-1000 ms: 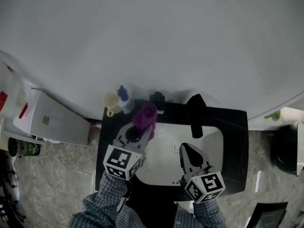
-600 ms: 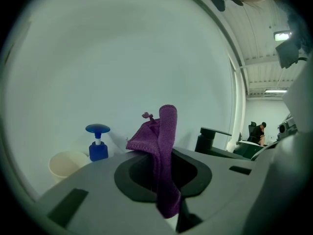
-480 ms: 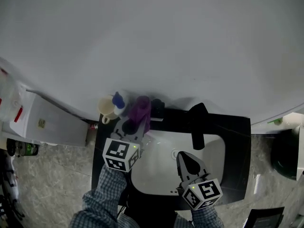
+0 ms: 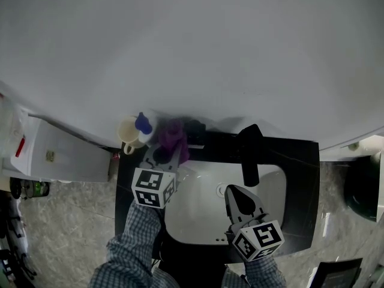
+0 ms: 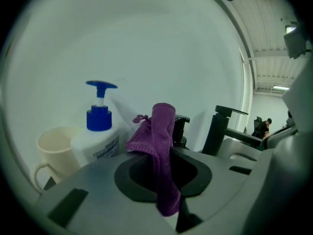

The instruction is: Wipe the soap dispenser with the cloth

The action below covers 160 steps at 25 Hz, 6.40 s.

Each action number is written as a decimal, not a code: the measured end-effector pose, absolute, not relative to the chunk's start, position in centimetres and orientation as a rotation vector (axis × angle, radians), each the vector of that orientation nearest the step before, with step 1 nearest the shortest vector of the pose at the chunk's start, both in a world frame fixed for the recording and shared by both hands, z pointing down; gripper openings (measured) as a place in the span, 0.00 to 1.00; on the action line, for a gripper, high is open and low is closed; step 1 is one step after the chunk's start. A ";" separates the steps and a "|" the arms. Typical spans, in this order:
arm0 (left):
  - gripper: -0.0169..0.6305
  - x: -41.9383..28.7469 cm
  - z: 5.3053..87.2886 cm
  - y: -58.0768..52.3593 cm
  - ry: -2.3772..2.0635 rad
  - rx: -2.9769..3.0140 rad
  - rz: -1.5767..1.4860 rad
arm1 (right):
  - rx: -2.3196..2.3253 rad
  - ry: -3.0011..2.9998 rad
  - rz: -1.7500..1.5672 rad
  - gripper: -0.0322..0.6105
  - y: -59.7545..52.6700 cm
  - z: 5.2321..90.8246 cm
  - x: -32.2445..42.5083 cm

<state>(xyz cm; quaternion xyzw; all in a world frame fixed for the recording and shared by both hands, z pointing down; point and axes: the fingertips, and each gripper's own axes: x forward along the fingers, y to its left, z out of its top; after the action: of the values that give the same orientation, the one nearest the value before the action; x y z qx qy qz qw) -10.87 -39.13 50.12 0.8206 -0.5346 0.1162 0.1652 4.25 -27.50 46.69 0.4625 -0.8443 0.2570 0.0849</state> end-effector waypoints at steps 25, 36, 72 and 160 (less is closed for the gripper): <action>0.12 -11.2 46.5 -35.5 -1.545 2.408 0.372 | 1.406 -2.531 0.755 0.08 -27.7 45.5 4.8; 0.11 -7.8 43.2 -38.0 -1.587 2.572 0.407 | 1.408 -2.512 0.756 0.08 -27.0 45.8 5.7; 0.11 -3.3 43.3 -36.3 -1.540 2.539 0.341 | 1.447 -2.504 0.763 0.08 -24.8 45.3 9.1; 0.12 -6.8 38.3 -8.7 -1.463 2.517 0.178 | 1.465 -2.644 0.543 0.08 -5.7 37.6 5.0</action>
<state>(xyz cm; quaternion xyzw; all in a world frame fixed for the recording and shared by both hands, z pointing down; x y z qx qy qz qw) -6.79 -8.68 38.35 0.8576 -0.4983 0.0607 0.1121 5.03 -5.75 37.65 0.4768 -0.8604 0.1766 0.0354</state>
